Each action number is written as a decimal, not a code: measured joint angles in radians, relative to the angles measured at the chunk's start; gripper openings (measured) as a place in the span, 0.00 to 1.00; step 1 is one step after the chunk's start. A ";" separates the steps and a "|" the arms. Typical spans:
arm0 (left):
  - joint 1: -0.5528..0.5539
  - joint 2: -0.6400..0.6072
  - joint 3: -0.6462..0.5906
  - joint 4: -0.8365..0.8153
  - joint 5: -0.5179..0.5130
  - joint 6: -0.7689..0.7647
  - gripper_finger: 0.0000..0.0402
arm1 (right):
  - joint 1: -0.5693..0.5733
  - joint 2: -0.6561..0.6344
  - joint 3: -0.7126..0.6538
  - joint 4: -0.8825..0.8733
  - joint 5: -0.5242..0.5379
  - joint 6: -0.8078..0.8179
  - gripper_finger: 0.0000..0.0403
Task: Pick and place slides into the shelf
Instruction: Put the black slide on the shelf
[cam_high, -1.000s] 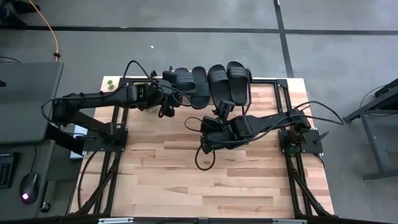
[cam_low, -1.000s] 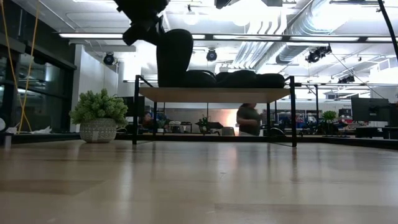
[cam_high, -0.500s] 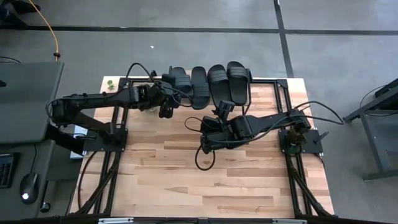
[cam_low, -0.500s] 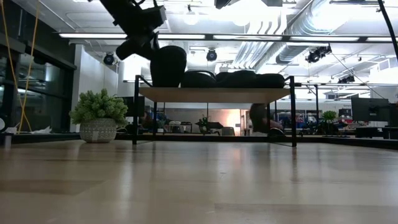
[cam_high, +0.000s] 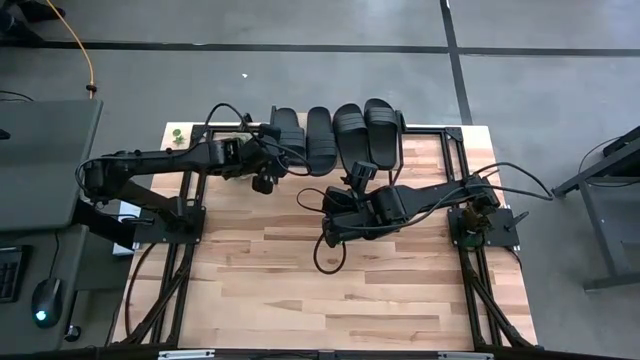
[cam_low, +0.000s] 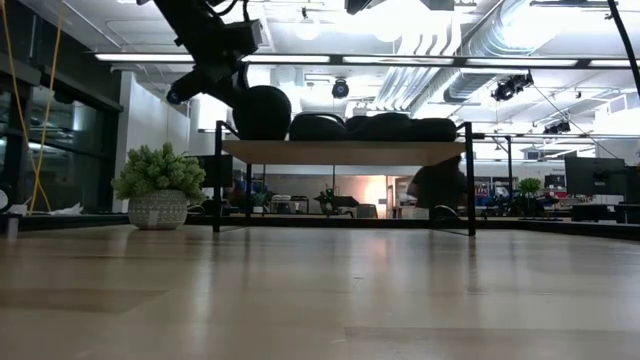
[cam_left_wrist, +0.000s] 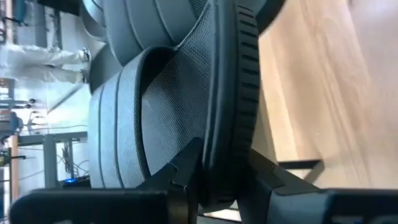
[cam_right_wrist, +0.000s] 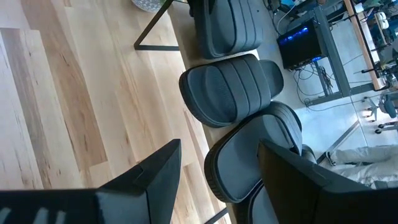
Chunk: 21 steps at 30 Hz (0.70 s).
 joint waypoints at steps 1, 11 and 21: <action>0.000 0.000 0.000 -0.010 0.000 -0.006 0.17 | 0.000 0.000 0.000 0.000 0.000 0.000 0.51; 0.000 0.000 -0.001 -0.053 0.003 -0.050 0.33 | 0.000 0.000 0.000 0.000 0.000 0.000 0.51; 0.000 0.000 -0.001 -0.025 0.044 -0.086 0.52 | 0.000 0.000 0.000 0.000 0.000 0.000 0.51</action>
